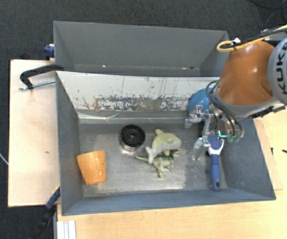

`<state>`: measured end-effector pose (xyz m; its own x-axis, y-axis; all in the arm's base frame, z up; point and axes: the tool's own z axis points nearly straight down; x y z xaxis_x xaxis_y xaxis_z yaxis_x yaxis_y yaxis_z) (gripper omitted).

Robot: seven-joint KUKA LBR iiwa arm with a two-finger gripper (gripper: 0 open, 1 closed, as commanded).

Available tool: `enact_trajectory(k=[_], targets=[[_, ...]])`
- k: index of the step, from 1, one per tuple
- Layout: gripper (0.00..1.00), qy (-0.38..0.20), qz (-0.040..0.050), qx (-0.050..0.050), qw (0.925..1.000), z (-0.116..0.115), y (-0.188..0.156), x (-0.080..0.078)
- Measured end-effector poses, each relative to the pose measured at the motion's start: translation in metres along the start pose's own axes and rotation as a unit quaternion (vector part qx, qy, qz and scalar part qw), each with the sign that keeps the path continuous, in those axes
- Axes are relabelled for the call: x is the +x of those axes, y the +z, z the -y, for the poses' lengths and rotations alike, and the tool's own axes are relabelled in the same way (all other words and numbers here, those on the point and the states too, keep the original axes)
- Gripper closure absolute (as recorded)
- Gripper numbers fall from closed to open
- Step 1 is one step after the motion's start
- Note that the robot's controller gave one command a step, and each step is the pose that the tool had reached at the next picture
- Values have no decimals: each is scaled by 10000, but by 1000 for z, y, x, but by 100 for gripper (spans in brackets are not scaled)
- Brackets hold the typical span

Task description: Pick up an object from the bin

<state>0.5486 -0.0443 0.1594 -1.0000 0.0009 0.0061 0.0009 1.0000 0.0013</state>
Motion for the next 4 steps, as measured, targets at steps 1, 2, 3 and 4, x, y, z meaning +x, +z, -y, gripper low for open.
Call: enact_trajectory(k=[1, 2, 3, 4], targets=[[0, -1240, 54, 12, 9923, -45, 88, -32], [0, -1131, 63, 2, 9936, -58, 56, -20], [0, -1534, 50, 7, 9881, -62, 58, -19], [0, -1676, 69, 9, 9858, -63, 87, -18]])
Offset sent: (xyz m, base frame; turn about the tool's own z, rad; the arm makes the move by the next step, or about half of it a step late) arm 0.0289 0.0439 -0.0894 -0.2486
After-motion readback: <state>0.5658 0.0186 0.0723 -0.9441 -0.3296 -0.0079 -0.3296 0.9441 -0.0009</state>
